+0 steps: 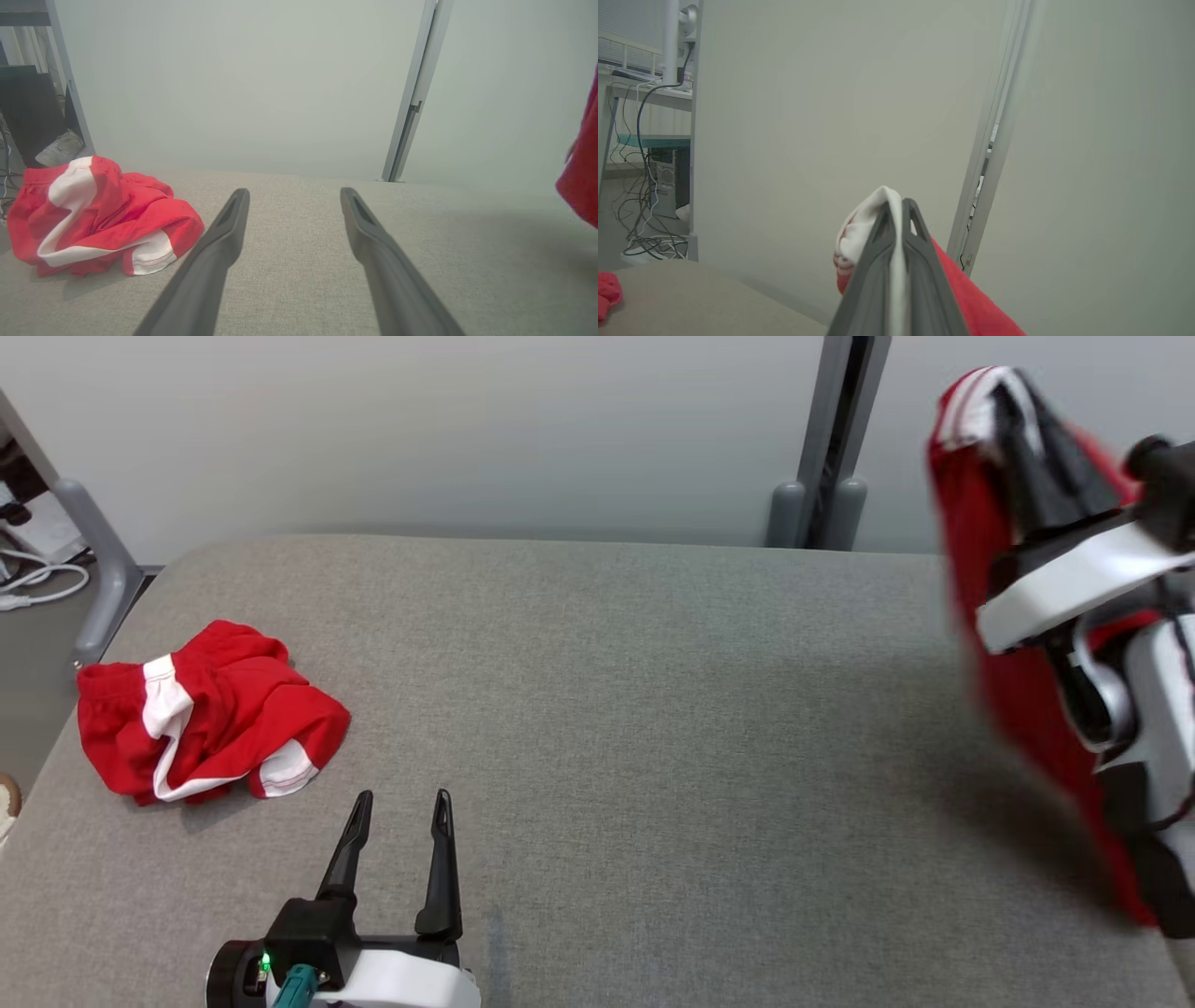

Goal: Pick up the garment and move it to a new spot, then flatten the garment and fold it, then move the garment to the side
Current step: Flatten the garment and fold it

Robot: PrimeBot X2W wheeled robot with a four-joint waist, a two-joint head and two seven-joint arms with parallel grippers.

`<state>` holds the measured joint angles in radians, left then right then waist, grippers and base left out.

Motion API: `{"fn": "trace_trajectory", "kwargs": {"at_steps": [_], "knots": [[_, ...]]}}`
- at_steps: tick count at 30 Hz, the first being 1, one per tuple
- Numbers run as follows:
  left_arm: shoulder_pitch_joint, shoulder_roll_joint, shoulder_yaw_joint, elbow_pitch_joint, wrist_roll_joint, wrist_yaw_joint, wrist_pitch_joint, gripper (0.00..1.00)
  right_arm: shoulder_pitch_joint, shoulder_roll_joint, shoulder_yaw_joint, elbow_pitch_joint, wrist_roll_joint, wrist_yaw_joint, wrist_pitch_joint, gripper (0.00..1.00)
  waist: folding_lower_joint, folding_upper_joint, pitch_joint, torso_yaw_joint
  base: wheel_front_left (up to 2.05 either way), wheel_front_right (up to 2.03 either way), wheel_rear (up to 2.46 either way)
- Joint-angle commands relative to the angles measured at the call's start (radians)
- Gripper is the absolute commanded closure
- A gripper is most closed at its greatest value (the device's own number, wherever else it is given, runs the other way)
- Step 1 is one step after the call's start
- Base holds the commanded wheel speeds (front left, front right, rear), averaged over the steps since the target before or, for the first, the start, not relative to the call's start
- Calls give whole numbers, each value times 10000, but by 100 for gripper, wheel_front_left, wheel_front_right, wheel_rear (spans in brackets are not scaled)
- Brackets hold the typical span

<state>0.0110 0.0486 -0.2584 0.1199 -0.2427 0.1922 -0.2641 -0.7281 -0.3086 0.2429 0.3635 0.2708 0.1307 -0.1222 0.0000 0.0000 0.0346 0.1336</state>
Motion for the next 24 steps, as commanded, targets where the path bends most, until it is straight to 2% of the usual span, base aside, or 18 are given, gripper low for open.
{"fn": "trace_trajectory", "kwargs": {"at_steps": [1, 7, 12, 17, 22, 24], "knots": [[-198, 33, -8, -18, -30, 27, -6, 0, -16, 57, 178, 40, -76, -1, -94, 100, 0, 0, 82, 104, 0, 0, 0], [-283, 35, -7, 9, -11, 49, -6, 0, -654, 847, 808, 106, 544, -1, -861, 100, 0, 0, 183, 413, 0, 0, 0], [-247, 33, 28, -35, -16, 91, -6, 0, -903, 867, 856, -704, 1633, -1, -1325, 100, 0, 0, 281, 439, 0, 0, 0], [-332, 33, -4, -10, -36, 127, -6, 0, -251, -65, 992, -592, 1620, -1, -1409, 100, 0, 0, 383, 288, 0, 0, 0], [-481, 35, -45, -49, -11, 96, -4, 0, 954, -1470, 1975, 180, 1038, -2, -1429, 100, 0, 0, 576, 94, 0, 0, 0], [-499, 33, -53, -38, 15, 72, -4, 0, 1493, -1847, 2291, 521, 936, -1, -1437, 100, 0, 0, 635, 25, 0, 0, 0]]}}
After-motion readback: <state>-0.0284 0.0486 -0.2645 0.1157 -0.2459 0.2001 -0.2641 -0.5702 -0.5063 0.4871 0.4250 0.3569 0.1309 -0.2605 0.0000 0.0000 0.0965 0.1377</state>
